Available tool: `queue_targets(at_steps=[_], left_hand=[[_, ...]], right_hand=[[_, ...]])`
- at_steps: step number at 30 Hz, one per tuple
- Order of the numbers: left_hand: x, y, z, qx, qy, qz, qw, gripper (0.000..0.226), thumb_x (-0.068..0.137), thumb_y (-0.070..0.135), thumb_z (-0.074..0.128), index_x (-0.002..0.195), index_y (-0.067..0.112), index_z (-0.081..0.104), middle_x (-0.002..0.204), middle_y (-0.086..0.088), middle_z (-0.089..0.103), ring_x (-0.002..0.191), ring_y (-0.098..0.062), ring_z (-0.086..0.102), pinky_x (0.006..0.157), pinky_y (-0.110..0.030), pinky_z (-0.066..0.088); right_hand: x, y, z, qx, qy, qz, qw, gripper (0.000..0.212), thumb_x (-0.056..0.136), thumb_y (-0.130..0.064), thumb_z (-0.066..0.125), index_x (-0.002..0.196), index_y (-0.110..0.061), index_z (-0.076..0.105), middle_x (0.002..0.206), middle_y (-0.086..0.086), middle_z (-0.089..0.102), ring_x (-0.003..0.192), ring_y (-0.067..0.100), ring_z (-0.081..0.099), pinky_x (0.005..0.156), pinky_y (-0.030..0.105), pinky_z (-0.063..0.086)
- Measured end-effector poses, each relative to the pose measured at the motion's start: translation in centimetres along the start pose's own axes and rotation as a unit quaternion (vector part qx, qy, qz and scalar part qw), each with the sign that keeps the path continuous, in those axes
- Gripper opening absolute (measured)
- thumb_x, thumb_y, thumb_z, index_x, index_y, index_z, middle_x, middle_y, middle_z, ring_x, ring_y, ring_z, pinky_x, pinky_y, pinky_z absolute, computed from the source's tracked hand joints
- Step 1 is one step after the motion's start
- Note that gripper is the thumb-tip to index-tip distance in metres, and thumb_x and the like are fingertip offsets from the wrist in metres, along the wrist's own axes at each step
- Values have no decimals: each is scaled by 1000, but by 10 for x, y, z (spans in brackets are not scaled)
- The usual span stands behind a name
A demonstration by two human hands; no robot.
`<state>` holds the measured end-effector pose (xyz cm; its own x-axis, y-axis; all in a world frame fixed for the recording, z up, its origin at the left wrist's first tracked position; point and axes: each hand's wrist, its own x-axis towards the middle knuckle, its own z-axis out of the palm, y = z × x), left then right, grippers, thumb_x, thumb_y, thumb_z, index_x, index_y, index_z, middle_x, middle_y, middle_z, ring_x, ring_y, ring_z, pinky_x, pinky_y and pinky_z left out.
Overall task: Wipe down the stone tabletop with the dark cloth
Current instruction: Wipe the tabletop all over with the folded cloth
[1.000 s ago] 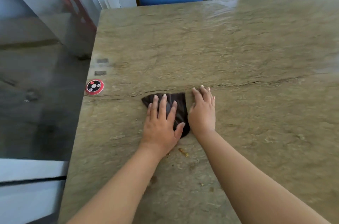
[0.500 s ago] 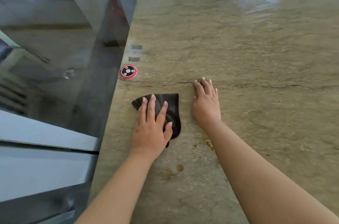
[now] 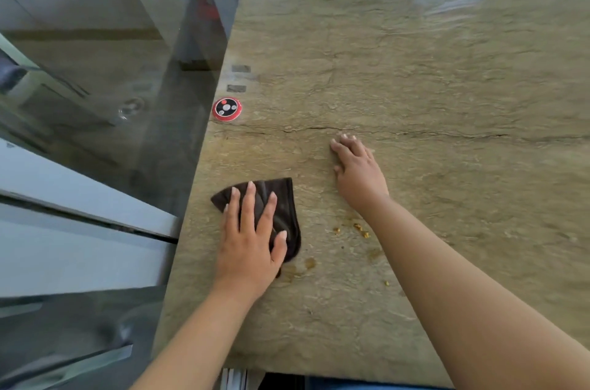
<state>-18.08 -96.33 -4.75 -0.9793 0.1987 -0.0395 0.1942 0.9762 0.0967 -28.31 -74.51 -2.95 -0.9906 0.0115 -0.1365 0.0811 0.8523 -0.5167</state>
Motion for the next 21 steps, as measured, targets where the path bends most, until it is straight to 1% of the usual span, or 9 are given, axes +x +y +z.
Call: queue_targets(at_steps=[3,5,7,9,11,13,15,18,21], left_hand=[[55,7,-2,6,-4,-27,1000,64,92,47,27,150,20,32,159,-20,15,145,-44,8,117,-57,14],[102,25,-4,-5,-29,-53,998,63,94,48,24,153,28,21,161,-17,2,146,-43,-3,118,-56,3],[127,53,-4,-2,-58,-56,997,61,96,47,26,153,35,9,161,-12,-9,145,-41,-14,118,-54,-4],[118,82,-4,-6,-62,0,998,61,95,45,28,153,38,8,162,-9,-9,145,-39,-16,118,-53,-6],[85,96,1,-17,-56,111,992,61,91,44,23,152,40,15,163,-5,-3,147,-36,-12,119,-52,-4],[58,84,2,-37,-61,231,970,64,86,40,23,149,40,26,162,0,8,149,-31,-3,120,-48,2],[62,55,-1,-67,-72,274,957,64,84,34,27,147,39,32,161,4,13,149,-25,3,120,-45,5],[103,36,-2,-81,-61,189,977,61,86,30,29,146,39,33,162,3,13,149,-26,3,120,-49,7],[143,71,0,-65,-52,90,992,56,96,24,40,148,40,27,163,0,5,149,-30,-3,120,-46,-2]], right_hand=[[-21,18,-13,6,56,-7,998,46,90,-4,44,129,-26,60,138,-7,50,132,16,38,110,30,22],[-35,37,-24,-3,111,47,993,43,88,-6,46,121,-26,66,130,-7,55,127,16,42,109,32,23],[-50,57,-34,-8,138,115,984,41,89,-11,46,124,-25,63,135,-2,50,130,19,39,113,35,22],[-66,77,-40,-14,137,163,977,44,91,-12,46,132,-25,55,144,0,42,138,21,31,117,40,17],[-81,93,-42,-7,127,166,978,50,92,-11,44,140,-25,46,152,-1,33,144,19,21,120,41,9],[-93,102,-39,-5,116,142,983,52,96,-11,41,145,-25,38,158,-4,24,147,14,11,121,35,2],[-102,107,-35,3,114,123,986,52,98,-12,40,148,-25,34,159,-5,20,148,11,8,120,32,0],[-101,111,-36,26,101,119,987,53,98,-10,40,148,-25,33,160,-4,18,148,11,6,120,30,-1],[-98,115,-40,52,76,119,989,53,98,-8,40,148,-25,33,160,-4,16,148,12,4,119,30,-3]])
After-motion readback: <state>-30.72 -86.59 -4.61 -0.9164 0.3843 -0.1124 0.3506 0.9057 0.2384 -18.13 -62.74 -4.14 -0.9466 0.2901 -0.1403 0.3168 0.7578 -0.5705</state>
